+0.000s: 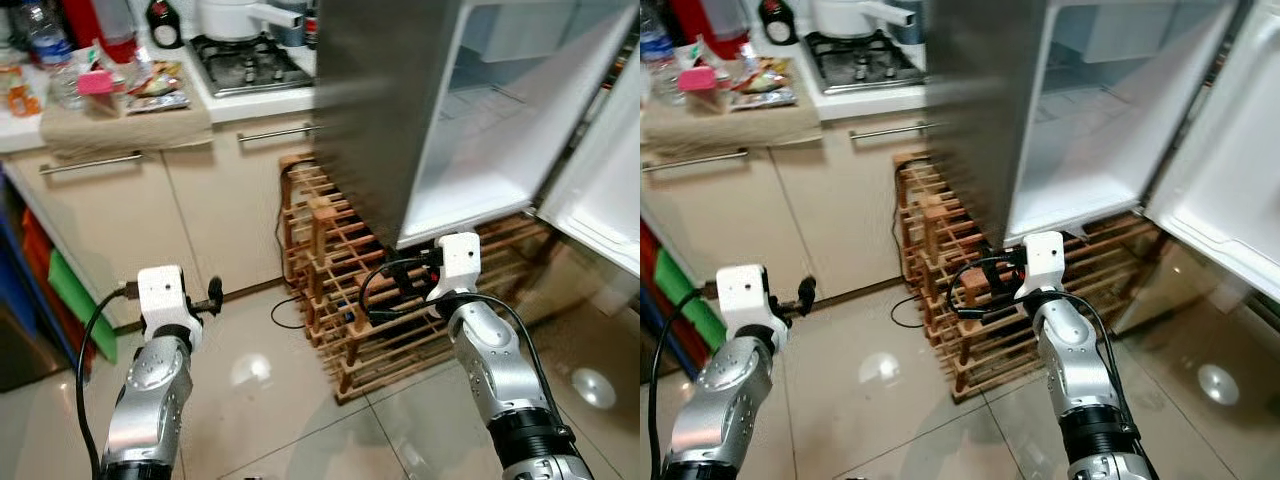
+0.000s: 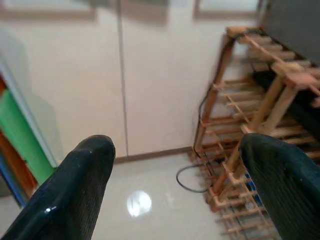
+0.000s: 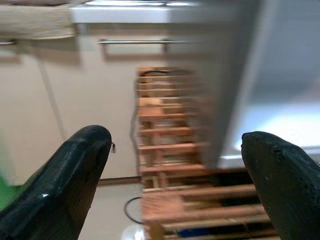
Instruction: Restocking fridge
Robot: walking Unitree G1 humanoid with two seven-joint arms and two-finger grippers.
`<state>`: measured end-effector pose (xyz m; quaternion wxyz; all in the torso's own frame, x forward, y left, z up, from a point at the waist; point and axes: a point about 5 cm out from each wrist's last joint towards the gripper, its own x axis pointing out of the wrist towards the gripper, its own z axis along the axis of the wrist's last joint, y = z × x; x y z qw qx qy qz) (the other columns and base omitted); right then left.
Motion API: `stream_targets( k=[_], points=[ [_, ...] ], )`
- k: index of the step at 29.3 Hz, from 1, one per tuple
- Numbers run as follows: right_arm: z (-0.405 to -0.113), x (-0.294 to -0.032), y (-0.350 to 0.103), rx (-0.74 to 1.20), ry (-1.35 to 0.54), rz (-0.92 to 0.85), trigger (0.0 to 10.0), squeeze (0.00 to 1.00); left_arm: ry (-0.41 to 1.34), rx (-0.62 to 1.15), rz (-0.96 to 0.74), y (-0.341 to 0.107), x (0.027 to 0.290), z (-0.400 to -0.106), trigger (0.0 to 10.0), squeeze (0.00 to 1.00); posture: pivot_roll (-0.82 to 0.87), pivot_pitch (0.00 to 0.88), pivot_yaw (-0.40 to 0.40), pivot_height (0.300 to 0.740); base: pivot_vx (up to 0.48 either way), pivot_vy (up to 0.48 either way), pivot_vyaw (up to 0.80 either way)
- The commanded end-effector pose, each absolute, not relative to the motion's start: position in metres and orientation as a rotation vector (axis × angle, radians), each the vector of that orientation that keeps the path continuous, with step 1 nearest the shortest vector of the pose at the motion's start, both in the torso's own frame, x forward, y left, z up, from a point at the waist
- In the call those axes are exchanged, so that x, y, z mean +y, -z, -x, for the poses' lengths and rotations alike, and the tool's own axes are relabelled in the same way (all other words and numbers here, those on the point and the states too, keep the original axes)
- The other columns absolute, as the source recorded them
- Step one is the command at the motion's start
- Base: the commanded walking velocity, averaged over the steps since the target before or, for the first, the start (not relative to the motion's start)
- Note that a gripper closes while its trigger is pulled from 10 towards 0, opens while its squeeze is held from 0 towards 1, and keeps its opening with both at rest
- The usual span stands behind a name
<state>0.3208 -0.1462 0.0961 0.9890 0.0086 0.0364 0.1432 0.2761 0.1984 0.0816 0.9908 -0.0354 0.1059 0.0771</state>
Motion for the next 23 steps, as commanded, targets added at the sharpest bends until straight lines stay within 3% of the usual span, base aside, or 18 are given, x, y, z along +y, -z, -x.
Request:
stream_targets(
  k=[1, 9, 16, 23],
  points=[
    [-0.324, -0.141, -0.098, 0.061, -0.31, -0.012, 10.0, 0.0, -0.122, 0.146, 0.066, -0.096, 0.191, -0.277, 10.0, 0.0, -0.03, 0.0, -0.027, 0.74, 0.244, 0.0, 0.46],
    [-0.33, -0.131, -0.1, 0.034, -0.356, -0.045, 10.0, 0.0, -0.195, 0.112, 0.021, -0.102, 0.199, -0.272, 10.0, 0.0, 0.02, 0.0, -0.073, 0.74, 0.03, 0.0, 0.46],
    [-0.338, -0.127, -0.113, -0.067, -0.326, -0.074, 10.0, 0.0, -0.139, -0.024, -0.005, -0.129, 0.192, -0.273, 10.0, 0.0, 0.03, 0.0, -0.045, 0.74, 0.0, 0.0, 0.46],
    [-0.344, -0.122, -0.119, -0.093, -0.319, -0.098, 10.0, 0.0, -0.132, 0.004, -0.035, -0.127, 0.183, -0.278, 10.0, 0.0, 0.0, 0.0, -0.011, 0.74, 0.464, 0.0, 0.46]
  ],
)
